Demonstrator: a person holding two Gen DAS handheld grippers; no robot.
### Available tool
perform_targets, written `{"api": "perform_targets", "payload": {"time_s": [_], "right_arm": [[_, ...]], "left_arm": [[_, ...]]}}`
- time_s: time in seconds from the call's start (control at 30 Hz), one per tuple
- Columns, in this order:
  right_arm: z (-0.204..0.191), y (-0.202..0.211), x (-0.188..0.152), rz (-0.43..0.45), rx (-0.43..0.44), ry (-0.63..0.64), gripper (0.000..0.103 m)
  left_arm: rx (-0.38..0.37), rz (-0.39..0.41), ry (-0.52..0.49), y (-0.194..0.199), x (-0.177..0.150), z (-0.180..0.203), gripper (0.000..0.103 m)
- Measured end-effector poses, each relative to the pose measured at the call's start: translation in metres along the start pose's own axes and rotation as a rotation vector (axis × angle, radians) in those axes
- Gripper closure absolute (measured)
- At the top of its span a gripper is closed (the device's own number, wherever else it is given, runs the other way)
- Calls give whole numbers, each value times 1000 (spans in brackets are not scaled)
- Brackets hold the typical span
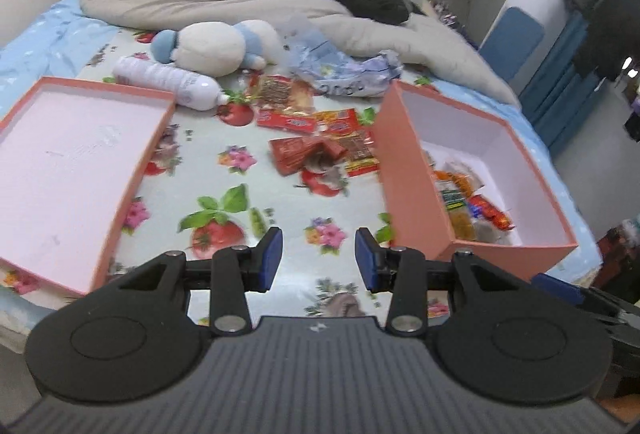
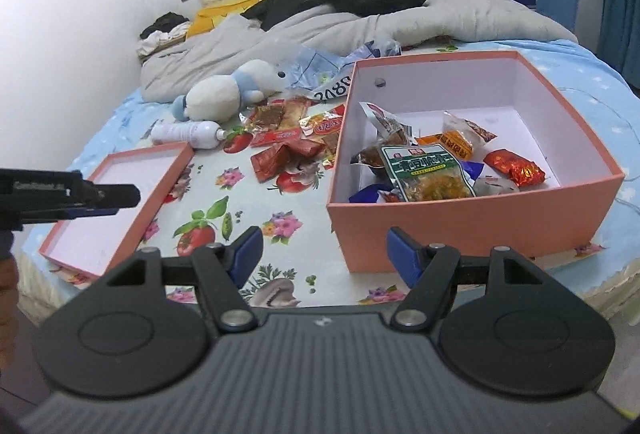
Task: Organize snacks
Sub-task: 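Withdraw both tools from the box back toward the snack pile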
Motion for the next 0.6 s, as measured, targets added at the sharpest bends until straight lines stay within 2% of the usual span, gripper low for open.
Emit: {"api": "perform_targets", "payload": {"time_s": [0.1, 0.3, 0.37, 0.6], "right_arm": [[-7, -2, -4, -34, 41, -10, 33], [-29, -7, -2, -22, 72, 23, 33], [-36, -11, 0, -14, 70, 36, 33], [-54, -33, 21, 17, 77, 78, 33]], "left_arm": [[7, 12, 27, 4, 0, -8, 55], [11, -8, 37, -6, 5, -16, 54], [13, -9, 36, -12, 9, -21, 50], [-2, 0, 34, -39, 42, -42, 46]]}}
Point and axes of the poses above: each gripper's, at about its wrist camera, not at the fingertips, and y roughly against the way its jaws point, z to its right, x to its top, the point moved 1 cm from there along -y, roughly the way its jaws point, and after that the axes turned 8 degrees about -x, right-handed, at the moved point
